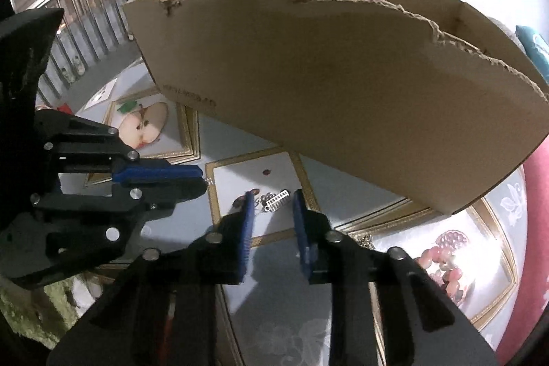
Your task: Organize jewelry
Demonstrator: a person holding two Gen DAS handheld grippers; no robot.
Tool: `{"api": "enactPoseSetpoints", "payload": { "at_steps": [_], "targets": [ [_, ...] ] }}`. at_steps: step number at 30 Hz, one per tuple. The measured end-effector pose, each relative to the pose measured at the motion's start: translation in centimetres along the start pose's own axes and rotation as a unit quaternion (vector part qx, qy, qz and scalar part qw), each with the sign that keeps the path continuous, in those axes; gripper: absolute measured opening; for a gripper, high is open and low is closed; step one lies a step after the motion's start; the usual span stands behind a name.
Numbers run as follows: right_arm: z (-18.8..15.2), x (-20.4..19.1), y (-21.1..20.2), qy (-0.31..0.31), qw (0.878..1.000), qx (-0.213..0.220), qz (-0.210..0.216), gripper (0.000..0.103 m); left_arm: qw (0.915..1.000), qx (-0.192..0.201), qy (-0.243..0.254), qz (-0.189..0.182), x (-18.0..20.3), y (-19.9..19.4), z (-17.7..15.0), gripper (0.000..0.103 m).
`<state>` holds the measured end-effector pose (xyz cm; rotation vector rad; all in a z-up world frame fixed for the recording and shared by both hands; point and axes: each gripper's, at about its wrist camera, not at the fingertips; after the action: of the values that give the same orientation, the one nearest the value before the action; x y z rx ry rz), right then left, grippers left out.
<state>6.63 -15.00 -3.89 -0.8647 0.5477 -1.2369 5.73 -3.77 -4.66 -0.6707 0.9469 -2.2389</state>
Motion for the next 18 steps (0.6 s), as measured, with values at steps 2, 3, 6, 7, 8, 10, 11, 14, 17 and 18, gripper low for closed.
{"api": "enactPoseSetpoints", "payload": {
  "at_steps": [2, 3, 6, 7, 8, 10, 11, 14, 17, 18],
  "targets": [
    [0.0, 0.2, -0.1, 0.005, 1.000, -0.005, 0.006, 0.008, 1.0000, 0.001, -0.001, -0.001, 0.0, -0.1, -0.1, 0.004],
    [-0.1, 0.4, -0.1, 0.007, 1.000, -0.007, 0.008, 0.006, 1.0000, 0.001, -0.001, -0.001, -0.1, -0.1, -0.1, 0.004],
    [-0.3, 0.8, -0.2, 0.013, 1.000, -0.013, 0.011, 0.005, 1.0000, 0.002, -0.001, -0.001, -0.1, -0.1, -0.1, 0.004],
    [-0.4, 1.0, -0.2, 0.017, 1.000, -0.015, 0.012, 0.004, 1.0000, 0.002, -0.001, -0.001, -0.1, -0.1, -0.1, 0.004],
    [-0.5, 1.4, -0.4, 0.021, 1.000, -0.017, 0.013, 0.004, 1.0000, 0.002, -0.001, -0.001, -0.1, -0.1, -0.1, 0.004],
    [-0.9, 2.0, -0.7, 0.032, 0.999, -0.022, 0.016, 0.004, 1.0000, 0.002, -0.002, -0.001, -0.1, -0.1, -0.1, 0.004],
    [-1.0, 2.2, -0.8, 0.038, 0.999, -0.022, 0.020, 0.004, 1.0000, 0.002, -0.002, -0.002, -0.2, -0.1, -0.1, 0.004],
    [-1.4, 2.9, -1.5, 0.056, 0.998, -0.023, 0.029, 0.004, 1.0000, 0.003, -0.002, -0.002, -0.2, -0.2, -0.1, 0.004],
    [-1.6, 3.4, -2.3, 0.069, 0.997, -0.019, 0.041, 0.004, 1.0000, 0.003, -0.003, -0.001, -0.2, -0.2, -0.2, 0.004],
    [-1.6, 3.6, -2.4, 0.072, 0.996, -0.019, 0.044, 0.004, 1.0000, 0.003, -0.003, -0.001, -0.2, -0.2, -0.2, 0.004]
  ]
}}
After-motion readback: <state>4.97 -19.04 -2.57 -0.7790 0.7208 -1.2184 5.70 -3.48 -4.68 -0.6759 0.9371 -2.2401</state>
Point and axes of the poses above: each gripper's, at about its wrist camera, not at the fingertips, and y roughly the way its jaws point, x to its right, z to its top, and after that the axes turned 11 degrees about -z, right-handed
